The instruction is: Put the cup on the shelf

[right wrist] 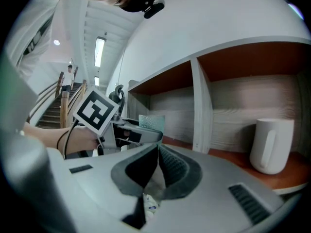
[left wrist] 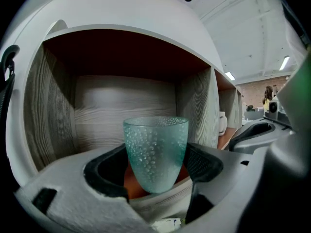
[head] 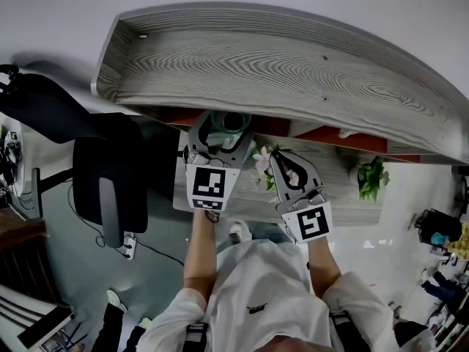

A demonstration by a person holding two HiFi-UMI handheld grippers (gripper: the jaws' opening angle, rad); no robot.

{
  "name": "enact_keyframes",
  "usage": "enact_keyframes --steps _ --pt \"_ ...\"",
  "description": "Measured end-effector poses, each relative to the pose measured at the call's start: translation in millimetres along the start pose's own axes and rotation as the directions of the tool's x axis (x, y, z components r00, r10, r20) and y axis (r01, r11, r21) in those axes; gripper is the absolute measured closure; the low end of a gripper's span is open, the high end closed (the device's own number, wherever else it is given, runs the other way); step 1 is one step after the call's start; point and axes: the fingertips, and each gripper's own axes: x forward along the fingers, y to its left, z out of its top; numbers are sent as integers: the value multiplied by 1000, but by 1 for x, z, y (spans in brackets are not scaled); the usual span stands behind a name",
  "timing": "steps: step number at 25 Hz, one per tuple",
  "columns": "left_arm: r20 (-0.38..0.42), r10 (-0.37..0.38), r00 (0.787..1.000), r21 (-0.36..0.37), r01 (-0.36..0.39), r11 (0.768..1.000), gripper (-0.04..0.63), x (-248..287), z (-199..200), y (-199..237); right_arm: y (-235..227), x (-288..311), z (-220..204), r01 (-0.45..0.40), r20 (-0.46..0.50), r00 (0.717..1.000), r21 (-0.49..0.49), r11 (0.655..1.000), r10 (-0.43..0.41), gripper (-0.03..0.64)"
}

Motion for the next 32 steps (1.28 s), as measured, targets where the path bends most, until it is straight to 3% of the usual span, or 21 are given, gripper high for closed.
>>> enact_keyframes --steps 17,32 --pt "-3 11 1000 47 -11 999 249 17 0 10 4 3 3 2 2 1000 -9 1000 -2 584" --pt "-8 3 1000 14 -3 1000 227 2 -6 11 5 -6 3 22 4 1000 -13 1000 -22 585"
